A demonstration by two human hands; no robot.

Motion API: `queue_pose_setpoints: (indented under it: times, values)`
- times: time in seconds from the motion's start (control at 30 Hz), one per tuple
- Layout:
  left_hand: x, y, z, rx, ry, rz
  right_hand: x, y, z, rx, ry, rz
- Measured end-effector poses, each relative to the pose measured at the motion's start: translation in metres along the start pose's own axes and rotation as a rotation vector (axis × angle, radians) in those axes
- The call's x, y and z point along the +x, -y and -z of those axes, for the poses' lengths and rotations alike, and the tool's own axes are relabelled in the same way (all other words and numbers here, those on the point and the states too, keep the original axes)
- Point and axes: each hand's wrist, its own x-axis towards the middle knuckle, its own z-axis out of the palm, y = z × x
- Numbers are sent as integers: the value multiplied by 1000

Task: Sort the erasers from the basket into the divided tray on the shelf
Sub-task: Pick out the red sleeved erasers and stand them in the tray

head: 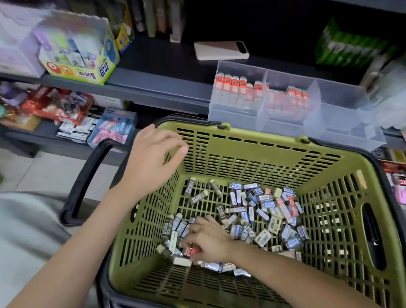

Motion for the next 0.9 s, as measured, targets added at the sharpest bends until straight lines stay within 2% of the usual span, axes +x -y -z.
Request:
queue_pose_setpoints:
  times: [0.1, 0.23, 0.3, 0.33, 0.4, 0.47, 0.53, 0.6, 0.67, 0.73, 0.77, 0.83, 0.9]
  values:
    - [-1, 0, -1, 42, 4, -13, -5, -9, 2, 26, -63, -52]
    - [0, -5, -4, 37, -31, -13, -26, -35, 24, 207, -202, -289]
    - [1, -13, -9, -32, 34, 12, -39, -46, 38, 306, -233, -414]
    - [1, -19, -12, -78, 89, 40, -45, -50, 46, 457, -258, -486]
    - [2, -32, -22, -181, 233, 103, -58, -53, 65, 907, -394, -588]
    - [3, -49, -33, -333, 423, 162, -70, -53, 85, 1388, -561, -620]
    - [3, -69, -44, -555, 583, 250, -78, -47, 99, 1774, -620, -582]
    - [-1, -88, -56, -827, 578, 356, -84, -39, 105, 2005, -618, -491]
    - [-3, -102, -66, -1108, 434, 472, -90, -32, 103, 2091, -551, -433]
    - [-3, -106, -72, -1327, 288, 608, -96, -29, 94, 2034, -441, -443]
    - [-3, -104, -73, -1360, 233, 674, -98, -29, 86, 1897, -379, -502]
    - [-3, -96, -73, -1314, 185, 817, -98, -25, 66, 1319, -243, -603]
    - [-2, -85, -70, -1277, 204, 968, -90, -21, 41, 675, -41, -523]
